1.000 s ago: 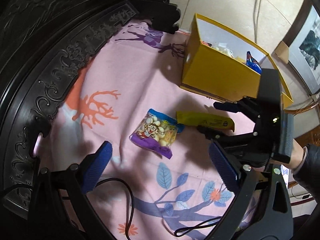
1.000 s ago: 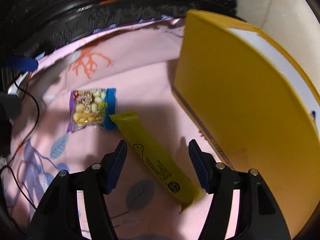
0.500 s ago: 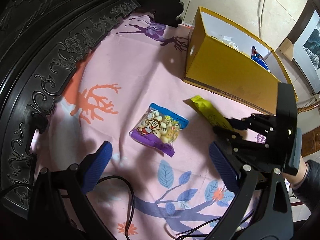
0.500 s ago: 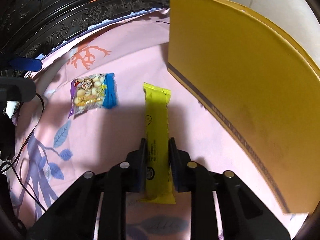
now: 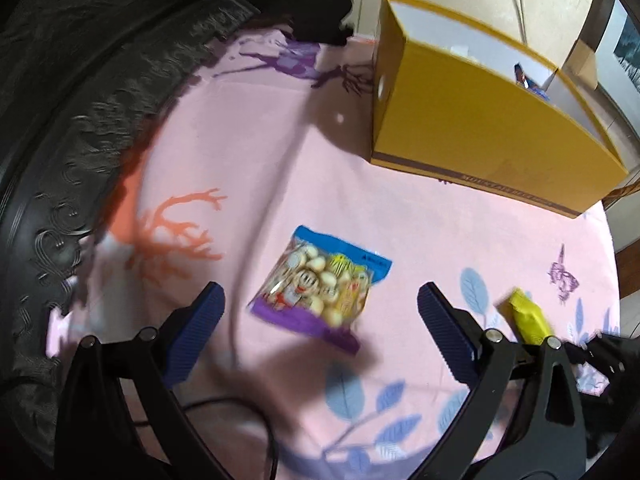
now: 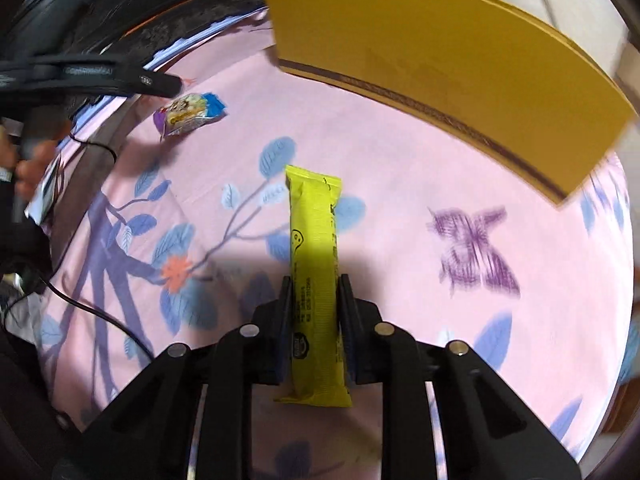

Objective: Organize snacks
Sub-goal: 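Grasp the yellow bar with the right gripper while the left gripper grasps the blue candy bag, then carry both snacks over the yellow box and release them inside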

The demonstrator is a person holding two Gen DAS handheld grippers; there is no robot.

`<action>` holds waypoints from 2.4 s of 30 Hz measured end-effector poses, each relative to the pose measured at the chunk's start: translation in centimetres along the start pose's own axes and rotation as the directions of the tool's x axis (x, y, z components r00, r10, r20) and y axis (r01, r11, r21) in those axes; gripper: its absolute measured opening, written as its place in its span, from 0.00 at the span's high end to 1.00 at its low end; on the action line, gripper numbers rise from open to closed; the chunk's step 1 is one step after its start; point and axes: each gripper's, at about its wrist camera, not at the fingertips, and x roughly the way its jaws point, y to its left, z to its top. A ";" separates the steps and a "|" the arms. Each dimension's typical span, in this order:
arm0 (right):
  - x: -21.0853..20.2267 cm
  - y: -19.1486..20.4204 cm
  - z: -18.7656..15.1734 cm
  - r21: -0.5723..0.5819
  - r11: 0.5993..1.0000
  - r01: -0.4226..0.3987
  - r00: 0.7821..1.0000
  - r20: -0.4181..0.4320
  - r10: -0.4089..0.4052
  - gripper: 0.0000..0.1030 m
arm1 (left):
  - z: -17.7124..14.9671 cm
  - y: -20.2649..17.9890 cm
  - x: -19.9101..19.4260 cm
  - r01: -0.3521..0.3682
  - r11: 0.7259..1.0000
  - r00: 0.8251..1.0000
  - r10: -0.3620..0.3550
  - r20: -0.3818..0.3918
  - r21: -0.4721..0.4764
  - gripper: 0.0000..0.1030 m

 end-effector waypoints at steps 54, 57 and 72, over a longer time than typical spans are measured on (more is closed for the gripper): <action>-3.4 0.2 -1.8 0.120 0.993 -0.016 1.000 0.015 0.014 0.79 | -4.5 -2.8 -5.1 0.142 0.985 0.989 -0.144 0.011 0.098 0.52; -5.0 -0.4 -1.2 0.141 0.990 -0.021 0.998 0.063 0.012 0.79 | -3.2 -3.7 -6.7 0.156 0.981 0.986 -0.162 0.042 0.112 0.52; -15.7 -7.2 12.9 0.207 0.977 0.049 0.869 0.473 -0.144 0.79 | 13.3 -10.5 -13.9 0.231 0.959 0.912 -0.273 0.306 0.167 0.52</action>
